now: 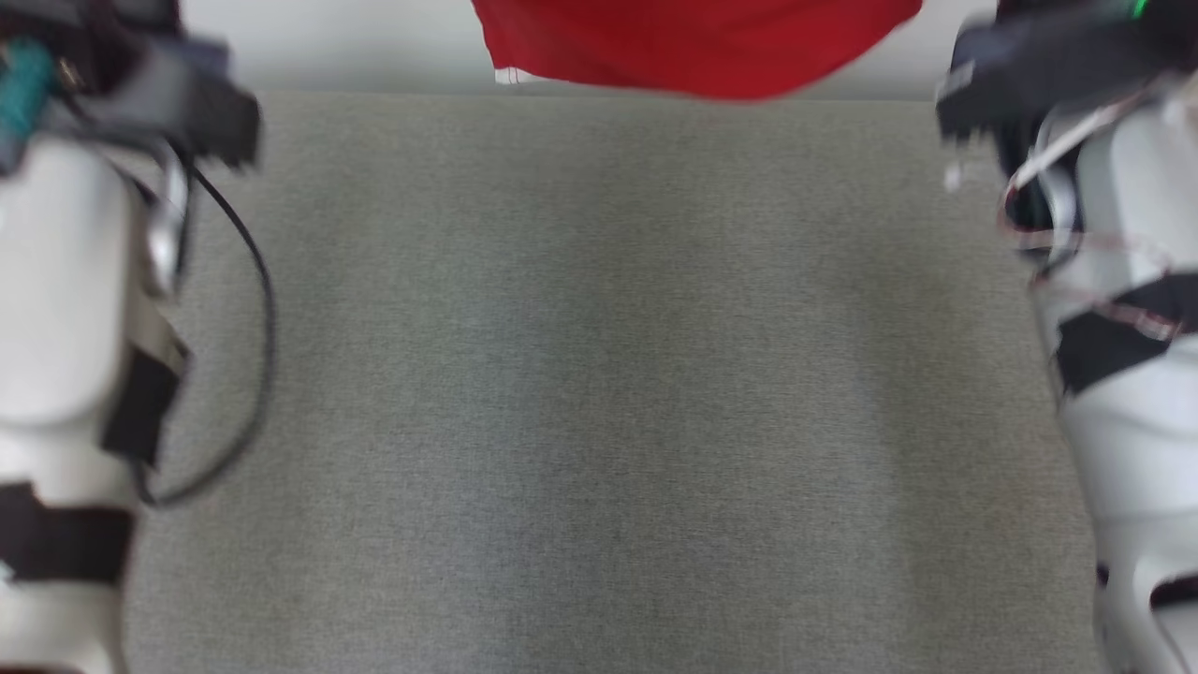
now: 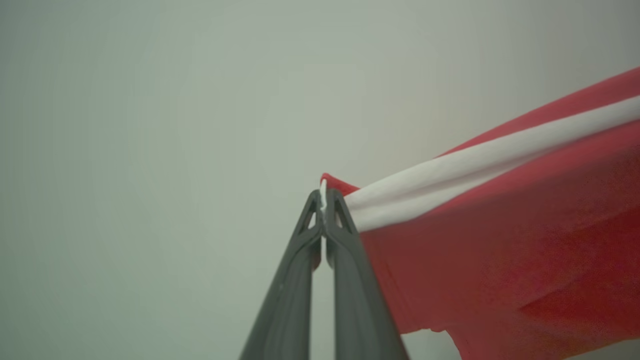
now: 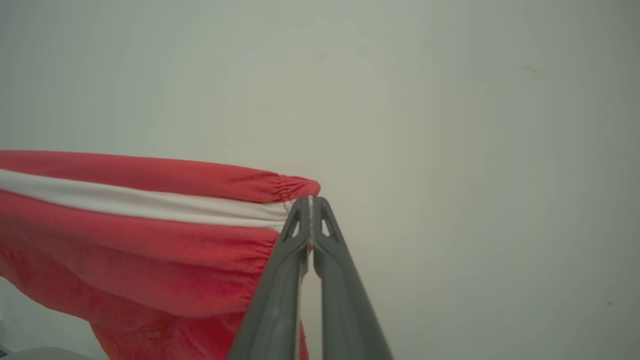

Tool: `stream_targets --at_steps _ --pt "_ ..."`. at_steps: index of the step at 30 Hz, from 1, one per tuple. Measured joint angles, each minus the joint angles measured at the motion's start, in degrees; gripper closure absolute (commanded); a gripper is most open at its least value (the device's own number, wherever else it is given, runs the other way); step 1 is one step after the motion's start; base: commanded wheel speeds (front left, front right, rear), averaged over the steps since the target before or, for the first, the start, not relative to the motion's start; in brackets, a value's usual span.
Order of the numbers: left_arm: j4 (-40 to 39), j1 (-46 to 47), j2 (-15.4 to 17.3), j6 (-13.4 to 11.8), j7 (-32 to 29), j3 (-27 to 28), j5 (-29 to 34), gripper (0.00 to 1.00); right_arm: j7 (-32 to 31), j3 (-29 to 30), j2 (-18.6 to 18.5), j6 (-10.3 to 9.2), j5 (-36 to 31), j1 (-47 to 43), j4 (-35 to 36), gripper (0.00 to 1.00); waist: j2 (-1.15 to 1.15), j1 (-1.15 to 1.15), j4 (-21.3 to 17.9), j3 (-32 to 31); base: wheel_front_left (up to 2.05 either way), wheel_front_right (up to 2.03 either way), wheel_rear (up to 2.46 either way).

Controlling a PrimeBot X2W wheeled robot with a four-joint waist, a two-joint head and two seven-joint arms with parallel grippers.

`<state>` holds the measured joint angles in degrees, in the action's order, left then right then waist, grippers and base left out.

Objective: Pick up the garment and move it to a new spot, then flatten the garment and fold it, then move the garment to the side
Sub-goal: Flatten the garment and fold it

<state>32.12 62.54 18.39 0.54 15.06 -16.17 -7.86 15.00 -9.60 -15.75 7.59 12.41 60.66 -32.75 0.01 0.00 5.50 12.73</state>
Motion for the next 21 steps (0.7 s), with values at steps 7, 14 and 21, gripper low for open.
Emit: stream_targets --at_steps 7,14,21 --pt "-1.99 -19.53 -5.68 0.97 -0.02 2.59 -2.77 1.00 -0.01 0.43 0.23 -0.01 1.26 -16.83 1.56 1.00 0.00 0.01 0.56 -0.01 0.00 0.00 0.00" --pt "-2.82 -37.89 -9.50 1.30 -0.02 8.83 -3.82 1.00 -0.01 -4.43 0.51 -0.01 5.69 -36.90 8.03 1.00 0.00 0.00 -0.41 -2.87 0.00 0.00 0.00" --pt "-3.74 -50.98 -11.85 2.52 -0.01 13.74 -1.94 1.00 -0.02 -5.55 0.77 0.00 5.73 -50.74 10.12 1.00 -0.01 -0.02 -1.45 -7.79 0.00 0.00 0.00"
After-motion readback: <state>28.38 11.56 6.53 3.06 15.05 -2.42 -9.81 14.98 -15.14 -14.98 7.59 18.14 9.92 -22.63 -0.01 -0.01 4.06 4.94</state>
